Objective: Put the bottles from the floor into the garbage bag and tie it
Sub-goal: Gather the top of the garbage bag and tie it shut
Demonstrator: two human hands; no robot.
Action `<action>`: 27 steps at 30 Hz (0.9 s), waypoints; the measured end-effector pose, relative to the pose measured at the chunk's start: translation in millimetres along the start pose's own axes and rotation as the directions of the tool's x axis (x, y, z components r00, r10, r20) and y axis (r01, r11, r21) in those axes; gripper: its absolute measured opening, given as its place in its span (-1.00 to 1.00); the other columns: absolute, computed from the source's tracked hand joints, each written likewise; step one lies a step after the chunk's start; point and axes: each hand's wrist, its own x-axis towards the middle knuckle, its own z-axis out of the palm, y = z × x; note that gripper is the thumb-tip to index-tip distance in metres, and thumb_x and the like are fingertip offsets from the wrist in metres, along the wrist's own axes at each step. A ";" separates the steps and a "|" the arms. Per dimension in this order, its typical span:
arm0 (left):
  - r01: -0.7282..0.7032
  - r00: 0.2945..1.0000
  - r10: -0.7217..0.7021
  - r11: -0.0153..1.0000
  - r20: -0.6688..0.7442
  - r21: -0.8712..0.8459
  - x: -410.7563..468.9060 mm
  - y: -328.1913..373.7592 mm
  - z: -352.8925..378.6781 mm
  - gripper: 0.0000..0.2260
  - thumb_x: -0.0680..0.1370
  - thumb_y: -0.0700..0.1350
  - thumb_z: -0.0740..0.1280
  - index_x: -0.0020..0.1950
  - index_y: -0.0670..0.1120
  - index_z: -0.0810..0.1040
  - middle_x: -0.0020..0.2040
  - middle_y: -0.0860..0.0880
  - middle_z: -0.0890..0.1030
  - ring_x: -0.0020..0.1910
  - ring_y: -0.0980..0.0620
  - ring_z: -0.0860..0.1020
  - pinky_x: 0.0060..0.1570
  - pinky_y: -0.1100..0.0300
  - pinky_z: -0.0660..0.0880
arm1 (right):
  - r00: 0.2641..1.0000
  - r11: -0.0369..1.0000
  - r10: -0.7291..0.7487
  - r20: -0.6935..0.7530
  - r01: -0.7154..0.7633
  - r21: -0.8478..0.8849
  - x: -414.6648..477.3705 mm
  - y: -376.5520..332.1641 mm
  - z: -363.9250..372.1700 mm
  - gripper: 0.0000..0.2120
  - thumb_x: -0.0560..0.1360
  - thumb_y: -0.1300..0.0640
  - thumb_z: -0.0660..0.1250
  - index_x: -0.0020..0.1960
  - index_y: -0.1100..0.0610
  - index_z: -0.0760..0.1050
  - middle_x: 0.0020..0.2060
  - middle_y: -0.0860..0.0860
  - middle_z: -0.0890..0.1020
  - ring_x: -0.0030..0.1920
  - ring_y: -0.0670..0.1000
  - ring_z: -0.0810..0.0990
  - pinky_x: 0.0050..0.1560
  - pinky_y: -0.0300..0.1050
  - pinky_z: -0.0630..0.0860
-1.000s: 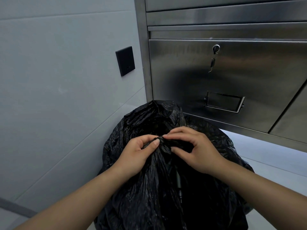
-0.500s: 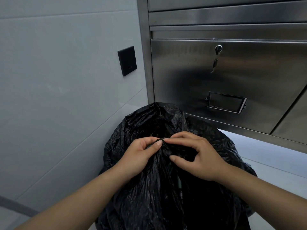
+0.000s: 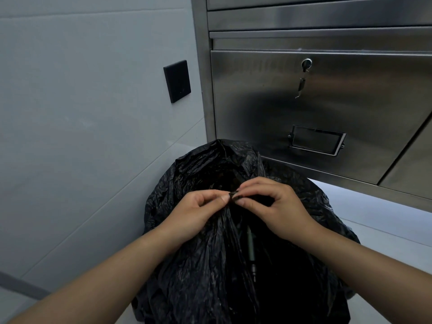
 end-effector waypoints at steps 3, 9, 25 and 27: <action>0.039 0.998 -0.041 0.998 0.048 0.045 0.2 1.9 -6.6 -0.75 0.61 -0.10 0.16 0.12 -0.02 0.63 0.02 -0.01 0.70 0.05 0.06 0.64 0.06 0.31 0.52 | 0.997 0.996 0.059 -0.055 -0.056 0.065 -0.7 3.3 -1.3 -0.93 0.36 0.07 0.41 -0.17 -0.07 0.62 -0.18 -0.12 0.66 -0.10 -0.16 0.62 -0.01 -0.36 0.46; 0.021 0.995 -0.040 0.978 0.087 0.208 -0.7 1.8 -9.4 -0.77 0.46 -0.24 0.40 -0.12 0.11 0.68 -0.13 0.07 0.71 -0.10 0.13 0.64 -0.08 0.39 0.52 | 0.982 0.971 0.189 0.024 -0.190 0.144 -7.5 13.4 -1.8 -0.94 0.45 0.14 0.39 -0.13 0.00 0.59 -0.16 -0.04 0.66 -0.11 -0.07 0.63 -0.02 -0.26 0.51; -0.017 0.973 0.080 0.959 -0.214 0.282 4.8 -10.6 -5.7 -0.91 0.37 -0.16 0.49 -0.18 0.00 0.66 -0.21 -0.06 0.70 -0.24 0.14 0.63 -0.16 0.37 0.54 | 0.969 0.971 0.232 -0.090 -0.224 0.087 -6.0 9.3 0.1 -0.85 0.48 0.23 0.35 -0.18 -0.01 0.52 -0.18 -0.03 0.61 -0.12 -0.09 0.57 0.00 -0.22 0.45; -0.032 0.969 0.094 0.965 -0.228 0.261 3.6 -10.2 -1.9 -0.91 0.37 -0.17 0.50 -0.18 -0.02 0.67 -0.23 -0.05 0.69 -0.28 0.15 0.62 -0.21 0.40 0.53 | 0.981 0.985 0.111 -0.159 -0.130 -0.115 -7.0 4.9 -0.4 -0.90 0.46 0.19 0.36 -0.15 -0.01 0.53 -0.09 -0.03 0.59 -0.01 -0.06 0.55 0.09 -0.25 0.40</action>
